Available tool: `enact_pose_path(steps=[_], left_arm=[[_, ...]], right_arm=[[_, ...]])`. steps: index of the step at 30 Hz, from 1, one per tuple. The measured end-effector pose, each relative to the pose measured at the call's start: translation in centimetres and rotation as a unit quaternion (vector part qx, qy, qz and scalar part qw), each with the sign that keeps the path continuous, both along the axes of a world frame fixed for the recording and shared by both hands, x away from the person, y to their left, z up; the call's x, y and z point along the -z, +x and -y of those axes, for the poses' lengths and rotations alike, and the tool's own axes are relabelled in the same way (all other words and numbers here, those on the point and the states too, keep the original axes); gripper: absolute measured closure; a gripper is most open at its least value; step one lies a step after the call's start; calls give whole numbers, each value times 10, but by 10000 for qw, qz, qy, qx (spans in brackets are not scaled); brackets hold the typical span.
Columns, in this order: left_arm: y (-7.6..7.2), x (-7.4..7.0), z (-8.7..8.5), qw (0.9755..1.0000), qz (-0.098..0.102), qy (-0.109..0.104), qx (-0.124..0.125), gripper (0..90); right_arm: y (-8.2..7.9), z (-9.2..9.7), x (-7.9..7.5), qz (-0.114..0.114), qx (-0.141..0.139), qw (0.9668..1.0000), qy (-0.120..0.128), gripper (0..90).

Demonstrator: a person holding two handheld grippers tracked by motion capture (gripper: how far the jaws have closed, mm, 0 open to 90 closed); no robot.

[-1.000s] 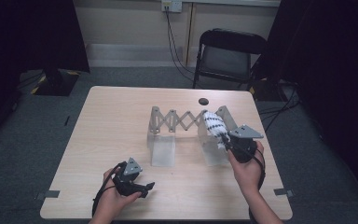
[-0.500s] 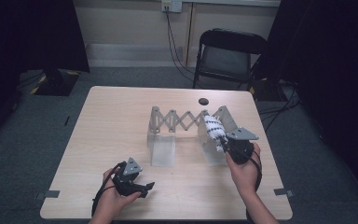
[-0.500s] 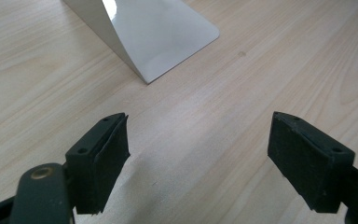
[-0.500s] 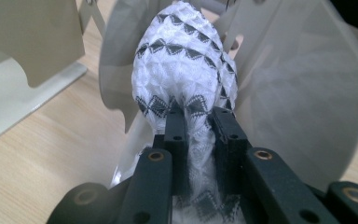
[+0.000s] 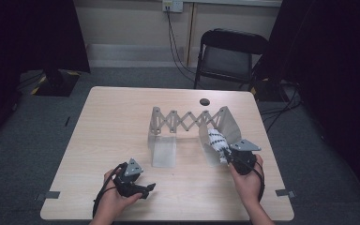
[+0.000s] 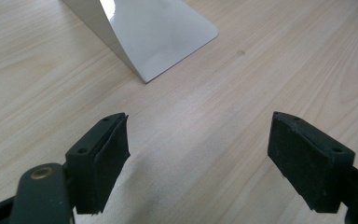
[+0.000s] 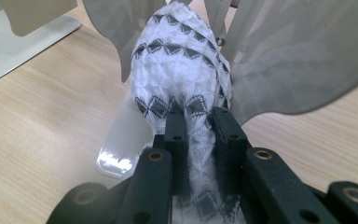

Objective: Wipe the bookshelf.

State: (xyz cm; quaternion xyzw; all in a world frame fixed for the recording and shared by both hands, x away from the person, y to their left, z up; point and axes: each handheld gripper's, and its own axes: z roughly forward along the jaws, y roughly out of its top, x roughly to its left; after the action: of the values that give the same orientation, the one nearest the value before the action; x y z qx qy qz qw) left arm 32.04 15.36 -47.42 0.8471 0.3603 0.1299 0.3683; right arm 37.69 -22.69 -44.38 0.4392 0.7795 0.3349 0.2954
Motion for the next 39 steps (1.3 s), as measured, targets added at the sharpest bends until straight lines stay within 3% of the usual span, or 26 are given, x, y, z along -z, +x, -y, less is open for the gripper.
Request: enact_pose_path(steps=[17, 22, 28, 34, 39], left_arm=[[0, 1, 1, 10000, -33, 2, 4, 203], [0, 0, 2, 10000, -32, 10, 8, 203], [0, 0, 0, 10000, -11, 17, -5, 203], [0, 1, 1, 10000, -51, 9, -1, 203], [0, 1, 1, 10000, -52, -7, -8, 203]], right_arm=[[-25, 12, 27, -292, -477, 9984, -95, 774], [-34, 18, 31, -379, -556, 9977, -23, 755], [-39, 21, 32, -568, -639, 9962, 183, 690], [-38, 18, 27, -400, -573, 9967, 411, 560], [-29, 14, 28, -400, -535, 9968, 442, 525]])
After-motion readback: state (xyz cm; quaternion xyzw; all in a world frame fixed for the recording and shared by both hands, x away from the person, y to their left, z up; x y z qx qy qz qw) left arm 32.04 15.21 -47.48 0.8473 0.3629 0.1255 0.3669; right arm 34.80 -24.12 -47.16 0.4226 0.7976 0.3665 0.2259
